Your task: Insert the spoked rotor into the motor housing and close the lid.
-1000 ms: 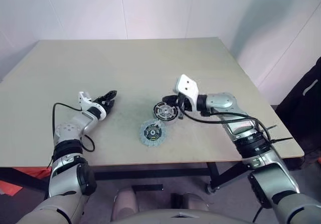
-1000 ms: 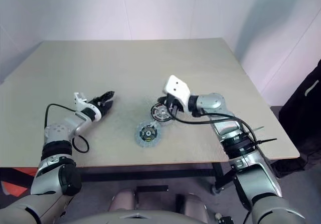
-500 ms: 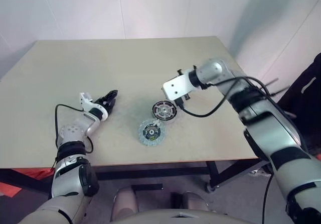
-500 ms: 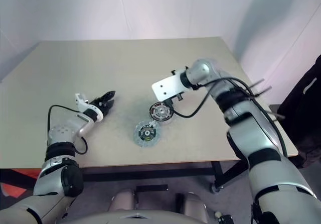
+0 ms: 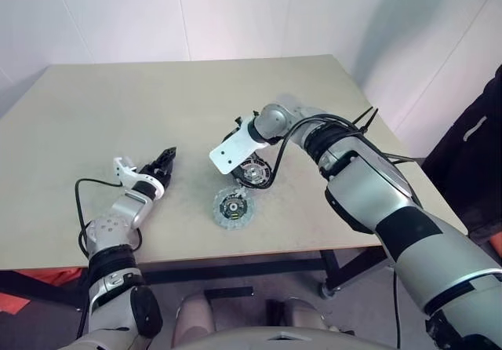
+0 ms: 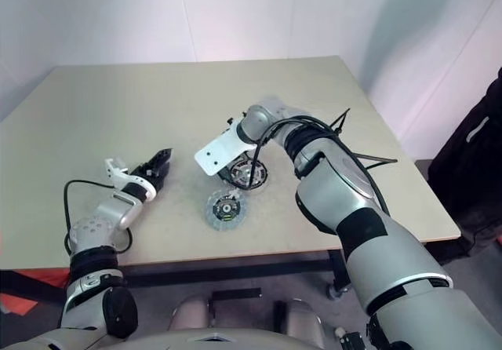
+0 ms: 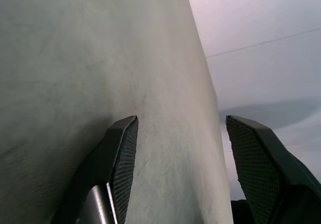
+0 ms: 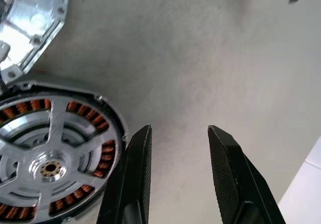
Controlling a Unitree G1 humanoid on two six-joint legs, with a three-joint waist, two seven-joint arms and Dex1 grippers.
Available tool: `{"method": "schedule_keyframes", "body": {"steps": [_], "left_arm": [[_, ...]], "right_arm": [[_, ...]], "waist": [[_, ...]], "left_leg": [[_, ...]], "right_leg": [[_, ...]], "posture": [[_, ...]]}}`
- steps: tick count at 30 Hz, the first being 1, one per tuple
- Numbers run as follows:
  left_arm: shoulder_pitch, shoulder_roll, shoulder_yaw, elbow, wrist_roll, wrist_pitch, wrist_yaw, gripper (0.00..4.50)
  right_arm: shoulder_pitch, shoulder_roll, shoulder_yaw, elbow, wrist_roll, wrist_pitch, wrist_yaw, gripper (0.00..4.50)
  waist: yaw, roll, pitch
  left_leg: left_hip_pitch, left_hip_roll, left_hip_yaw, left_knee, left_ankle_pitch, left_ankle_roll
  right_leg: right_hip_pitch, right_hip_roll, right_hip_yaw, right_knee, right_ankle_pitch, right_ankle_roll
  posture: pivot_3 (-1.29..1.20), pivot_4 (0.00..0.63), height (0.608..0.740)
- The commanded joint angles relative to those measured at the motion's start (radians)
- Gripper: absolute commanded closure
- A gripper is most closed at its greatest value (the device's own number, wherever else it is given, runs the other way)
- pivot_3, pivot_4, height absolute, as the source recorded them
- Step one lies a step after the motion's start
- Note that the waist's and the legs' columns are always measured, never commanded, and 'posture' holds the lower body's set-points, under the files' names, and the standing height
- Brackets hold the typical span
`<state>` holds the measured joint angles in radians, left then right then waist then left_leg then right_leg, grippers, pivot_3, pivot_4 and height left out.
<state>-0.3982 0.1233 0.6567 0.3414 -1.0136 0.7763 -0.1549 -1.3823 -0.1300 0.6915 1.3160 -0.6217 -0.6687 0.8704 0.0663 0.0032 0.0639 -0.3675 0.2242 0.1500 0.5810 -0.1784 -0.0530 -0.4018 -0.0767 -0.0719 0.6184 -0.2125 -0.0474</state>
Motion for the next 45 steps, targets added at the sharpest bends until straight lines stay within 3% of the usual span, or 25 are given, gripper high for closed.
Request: {"method": "schedule_keyframes", "body": {"steps": [1, 27, 45], "left_arm": [[0.017, -0.005, -0.004, -0.027, -0.014, 0.008, 0.029, 1.47], [0.022, -0.020, -0.032, -0.057, -0.031, 0.005, 0.071, 1.47], [0.042, -0.032, -0.039, -0.072, -0.032, 0.001, 0.083, 1.47]], "right_arm": [[-0.012, 0.000, -0.013, -0.004, -0.004, -0.016, 0.005, 2.56], [0.053, -0.001, -0.002, -0.004, -0.041, -0.038, 0.039, 2.56], [0.036, -0.010, 0.058, 0.016, -0.126, -0.008, -0.074, 2.56]], "waist": [[-0.001, 0.000, 0.000], [0.000, 0.001, 0.000], [0.002, 0.001, 0.000]], "left_leg": [[0.001, 0.000, 0.000, 0.000, 0.000, 0.000], [0.002, 0.000, 0.000, 0.001, 0.000, -0.001], [0.010, -0.001, 0.001, 0.001, 0.000, -0.001]], "right_leg": [[0.000, 0.000, 0.000, 0.001, 0.000, 0.000], [0.000, 0.001, 0.002, 0.004, 0.000, -0.001], [0.007, 0.001, 0.004, 0.005, 0.000, 0.000]], "posture": [[0.00, 0.000, 0.740], [0.00, 0.000, 0.740], [0.00, 0.000, 0.740]]}}
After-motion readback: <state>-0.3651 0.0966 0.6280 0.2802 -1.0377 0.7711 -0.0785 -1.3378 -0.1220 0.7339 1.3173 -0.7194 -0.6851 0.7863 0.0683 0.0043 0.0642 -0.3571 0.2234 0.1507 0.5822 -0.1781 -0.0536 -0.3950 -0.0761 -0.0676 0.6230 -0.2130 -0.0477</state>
